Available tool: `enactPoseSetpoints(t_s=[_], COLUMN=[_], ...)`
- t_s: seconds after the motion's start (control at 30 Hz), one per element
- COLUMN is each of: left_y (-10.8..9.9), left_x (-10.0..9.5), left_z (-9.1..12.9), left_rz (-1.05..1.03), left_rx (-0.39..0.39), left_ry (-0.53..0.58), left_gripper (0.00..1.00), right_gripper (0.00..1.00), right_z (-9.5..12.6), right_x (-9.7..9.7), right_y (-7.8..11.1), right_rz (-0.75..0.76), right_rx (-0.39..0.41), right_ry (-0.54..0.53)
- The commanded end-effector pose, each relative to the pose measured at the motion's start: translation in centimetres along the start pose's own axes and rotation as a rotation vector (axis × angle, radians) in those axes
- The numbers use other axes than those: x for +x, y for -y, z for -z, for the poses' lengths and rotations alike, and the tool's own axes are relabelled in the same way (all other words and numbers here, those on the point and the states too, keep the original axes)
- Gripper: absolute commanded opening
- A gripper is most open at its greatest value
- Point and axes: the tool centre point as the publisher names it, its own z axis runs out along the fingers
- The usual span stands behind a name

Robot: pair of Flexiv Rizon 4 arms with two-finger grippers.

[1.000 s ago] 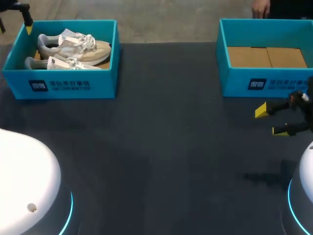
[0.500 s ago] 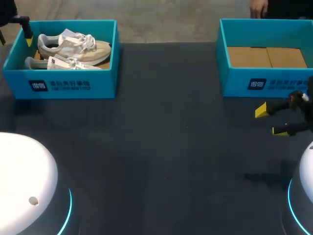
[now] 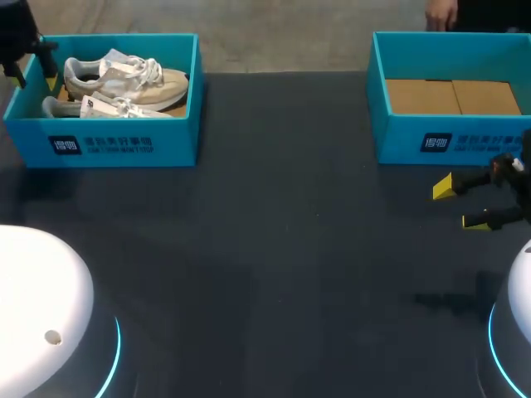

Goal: Take the shoe out of the shoebox, open the shoe tongue, remove and reinsert the insole, then place the shoe into the shoebox

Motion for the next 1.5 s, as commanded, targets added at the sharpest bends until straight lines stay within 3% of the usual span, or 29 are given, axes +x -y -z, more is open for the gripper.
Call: enactPoseSetpoints(t_s=[0.03, 0.4, 1.5], left_y=[-0.5, -0.7, -1.2], left_x=[0.1, 0.2, 0.4], left_z=[-0.8, -3.4, -8.5], left_rz=[-0.009, -0.045, -0.043], left_rx=[0.012, 0.022, 0.013], left_ry=[-0.001, 0.014, 0.004], left_gripper=[0.55, 0.46, 0.48], right_gripper=[1.00, 1.00, 1.00], right_z=[0.5, 0.5, 0.5], right_x=[0.1, 0.1, 0.1], right_y=[1.1, 1.1, 1.1], right_rz=[-0.002, -0.002, -0.002], right_rx=[-0.176, -0.176, -0.176], right_ry=[0.004, 0.004, 0.004])
